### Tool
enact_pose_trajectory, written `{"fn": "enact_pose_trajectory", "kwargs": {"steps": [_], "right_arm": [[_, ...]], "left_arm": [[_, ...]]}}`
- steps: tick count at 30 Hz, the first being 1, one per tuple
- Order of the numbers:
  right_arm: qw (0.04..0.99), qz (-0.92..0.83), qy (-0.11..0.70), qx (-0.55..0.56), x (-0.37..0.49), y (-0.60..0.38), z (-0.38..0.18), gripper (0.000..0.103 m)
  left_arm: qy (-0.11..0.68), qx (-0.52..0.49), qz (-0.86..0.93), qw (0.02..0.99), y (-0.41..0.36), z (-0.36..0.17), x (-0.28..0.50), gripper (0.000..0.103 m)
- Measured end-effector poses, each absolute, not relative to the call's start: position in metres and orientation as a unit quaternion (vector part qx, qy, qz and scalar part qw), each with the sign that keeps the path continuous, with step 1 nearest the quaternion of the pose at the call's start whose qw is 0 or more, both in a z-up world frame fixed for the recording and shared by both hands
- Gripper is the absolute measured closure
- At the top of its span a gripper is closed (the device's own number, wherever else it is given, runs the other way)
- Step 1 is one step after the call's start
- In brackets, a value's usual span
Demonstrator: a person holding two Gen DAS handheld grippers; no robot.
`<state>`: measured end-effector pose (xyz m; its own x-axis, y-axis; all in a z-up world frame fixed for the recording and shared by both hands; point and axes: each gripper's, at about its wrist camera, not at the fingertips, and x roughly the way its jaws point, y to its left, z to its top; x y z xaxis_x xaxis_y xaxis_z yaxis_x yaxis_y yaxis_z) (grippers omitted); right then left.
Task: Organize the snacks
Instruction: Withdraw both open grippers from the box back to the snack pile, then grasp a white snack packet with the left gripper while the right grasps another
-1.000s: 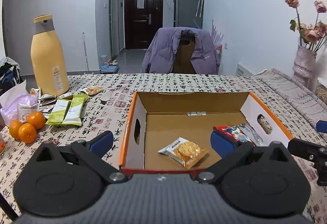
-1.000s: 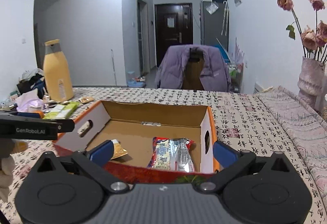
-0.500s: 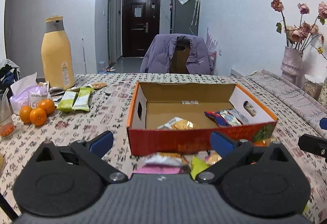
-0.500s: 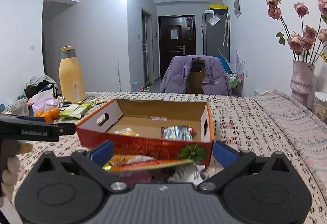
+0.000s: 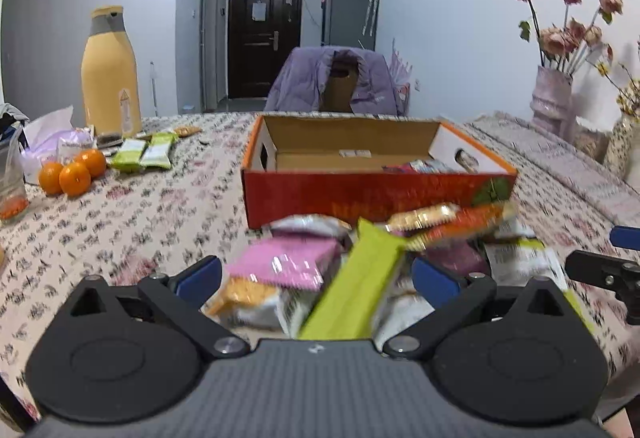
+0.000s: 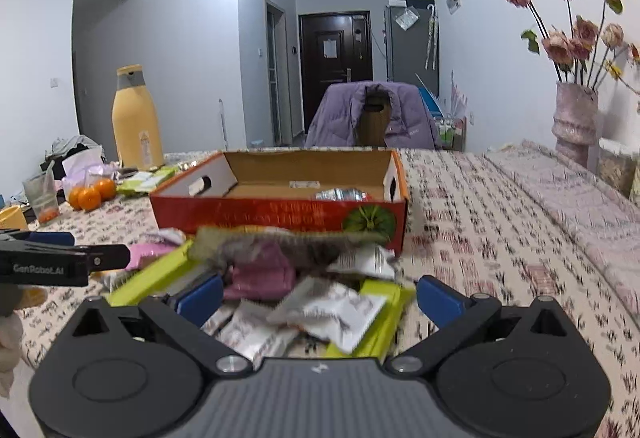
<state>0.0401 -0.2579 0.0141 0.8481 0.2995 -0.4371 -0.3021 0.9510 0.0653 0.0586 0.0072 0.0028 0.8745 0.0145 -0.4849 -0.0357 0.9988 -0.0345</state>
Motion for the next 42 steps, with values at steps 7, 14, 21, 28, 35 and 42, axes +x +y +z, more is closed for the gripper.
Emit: {"fn": "enact_pose_trajectory", "kwargs": {"steps": [7,14,21,28,35,42], "right_arm": [[0.96,0.151,0.234,-0.007,0.027,-0.262,-0.002,0.0],[0.959,0.152,0.238,0.004,0.019,-0.275,-0.013,0.0],[0.958,0.155,0.241,0.022,0.01,-0.287,-0.024,0.0],[0.956,0.163,0.242,0.034,0.009,-0.292,-0.03,0.0],[0.953,0.171,0.245,0.043,0.011,-0.293,-0.034,0.0],[0.953,0.17,0.247,0.046,0.009,-0.294,-0.035,0.0]], "left_arm": [[0.277,-0.021,-0.014,0.961,-0.014,-0.011,0.048,0.0],[0.301,-0.018,-0.027,0.953,-0.037,-0.027,0.043,0.0],[0.327,-0.003,-0.013,0.945,-0.052,-0.042,0.043,0.0],[0.337,-0.003,0.009,0.941,-0.053,-0.048,0.047,0.0],[0.341,-0.007,0.017,0.94,-0.054,-0.048,0.049,0.0],[0.348,-0.004,0.014,0.937,-0.054,-0.047,0.051,0.0]]}}
